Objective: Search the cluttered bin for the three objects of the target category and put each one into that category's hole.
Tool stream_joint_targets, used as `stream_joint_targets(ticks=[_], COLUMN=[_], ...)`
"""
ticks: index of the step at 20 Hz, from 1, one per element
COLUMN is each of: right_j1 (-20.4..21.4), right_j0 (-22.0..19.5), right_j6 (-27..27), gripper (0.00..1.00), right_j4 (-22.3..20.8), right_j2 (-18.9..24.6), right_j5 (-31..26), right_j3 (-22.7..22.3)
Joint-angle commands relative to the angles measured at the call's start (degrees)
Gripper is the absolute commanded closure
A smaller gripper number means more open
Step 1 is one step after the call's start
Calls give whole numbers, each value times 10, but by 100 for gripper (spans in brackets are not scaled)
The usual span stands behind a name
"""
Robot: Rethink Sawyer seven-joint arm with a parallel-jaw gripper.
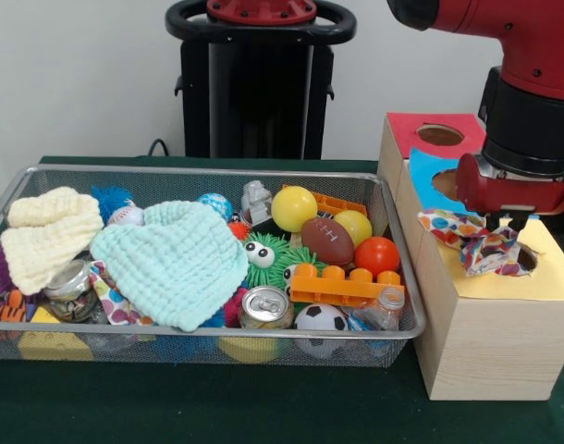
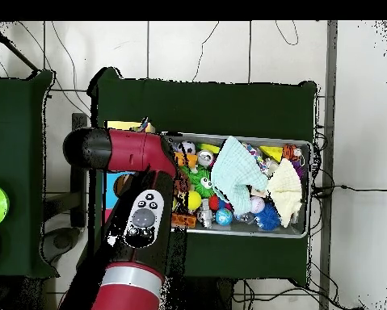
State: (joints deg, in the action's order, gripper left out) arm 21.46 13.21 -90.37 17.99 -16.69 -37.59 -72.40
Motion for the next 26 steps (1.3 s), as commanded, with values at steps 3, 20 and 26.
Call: stream_joint_targets(ticks=[3, 20, 26], right_j1=[-92, -105, -106], right_j0=[-4, -2, -2], right_j6=[-117, -114, -108], gripper=[100, 100, 100], right_j4=[-5, -4, -4], right_j2=[65, 72, 78], right_j5=[49, 66, 76], right_j3=[-35, -30, -35])
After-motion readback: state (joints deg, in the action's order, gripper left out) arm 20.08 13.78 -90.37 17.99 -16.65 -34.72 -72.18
